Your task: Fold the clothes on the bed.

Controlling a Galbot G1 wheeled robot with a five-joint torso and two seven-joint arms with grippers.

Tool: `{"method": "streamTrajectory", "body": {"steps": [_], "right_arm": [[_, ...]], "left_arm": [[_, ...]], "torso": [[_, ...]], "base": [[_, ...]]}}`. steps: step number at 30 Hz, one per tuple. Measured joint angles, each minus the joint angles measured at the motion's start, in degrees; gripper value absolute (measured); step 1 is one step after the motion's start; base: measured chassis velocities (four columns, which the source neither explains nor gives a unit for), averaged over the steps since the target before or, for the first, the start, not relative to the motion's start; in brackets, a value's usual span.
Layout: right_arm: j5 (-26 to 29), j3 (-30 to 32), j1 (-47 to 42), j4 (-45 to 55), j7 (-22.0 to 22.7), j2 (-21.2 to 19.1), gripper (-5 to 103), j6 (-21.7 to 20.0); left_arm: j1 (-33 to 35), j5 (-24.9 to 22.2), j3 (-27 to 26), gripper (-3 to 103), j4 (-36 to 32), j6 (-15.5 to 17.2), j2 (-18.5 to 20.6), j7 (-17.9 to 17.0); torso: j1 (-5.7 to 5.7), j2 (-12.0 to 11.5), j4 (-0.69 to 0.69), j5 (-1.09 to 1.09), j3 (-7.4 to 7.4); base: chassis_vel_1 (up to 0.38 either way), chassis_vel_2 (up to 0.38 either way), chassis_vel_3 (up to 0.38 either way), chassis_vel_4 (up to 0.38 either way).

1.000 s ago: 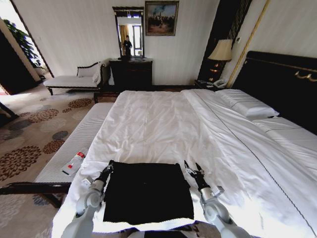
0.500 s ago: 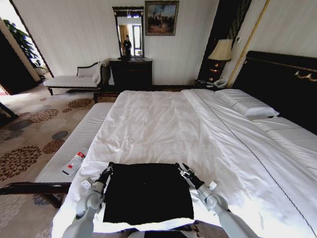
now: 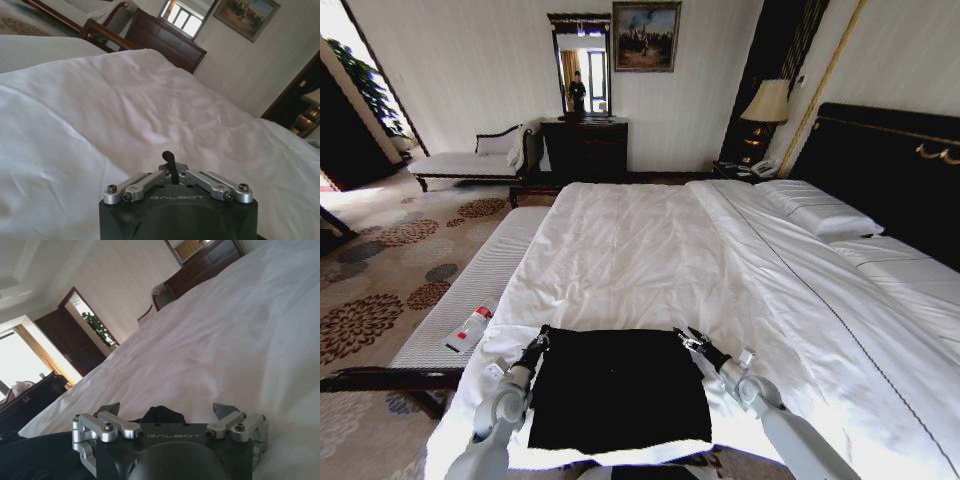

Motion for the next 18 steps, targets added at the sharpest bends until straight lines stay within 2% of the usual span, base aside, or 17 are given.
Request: {"method": "streamTrajectory", "body": {"steps": [2, 6, 15, 17, 18], "right_arm": [[0.0, 0.0, 0.3, -1.0, -4.4, 0.0, 100, 0.1], [-0.9, -0.3, 1.0, -2.5, -7.5, 0.4, 100, 0.9], [-2.9, -0.9, 2.4, -5.3, -8.7, 1.3, 99, 1.7], [-2.9, -1.0, 2.8, -5.9, -8.7, 1.3, 89, 2.1], [-2.9, -1.0, 2.8, -5.9, -8.7, 1.3, 89, 2.1]], "left_arm": [[0.0, 0.1, 0.1, 1, -0.1, 0.0, -0.1, 0.0], [0.2, 0.2, 0.1, 1, -0.1, 0.0, 0.1, -0.1], [0.3, 0.1, 0.2, 1, -0.6, 0.0, 0.9, -0.2], [0.4, 0.1, 0.2, 1, -0.6, 0.0, 0.9, -0.2], [0.4, 0.1, 0.2, 1, -0.6, 0.0, 0.9, -0.2]], "torso": [[0.0, 0.0, 0.0, 0.0, 0.0], [0.0, 0.0, 0.0, 0.0, 0.0], [-0.01, 0.0, 0.0, 0.0, 0.0], [0.0, 0.0, 0.0, 0.0, 0.0], [0.0, 0.0, 0.0, 0.0, 0.0]], "base": [[0.0, 0.0, 0.0, 0.0], [0.0, 0.0, 0.0, 0.0], [0.0, 0.0, 0.0, 0.0], [0.0, 0.0, 0.0, 0.0], [0.0, 0.0, 0.0, 0.0]]}}
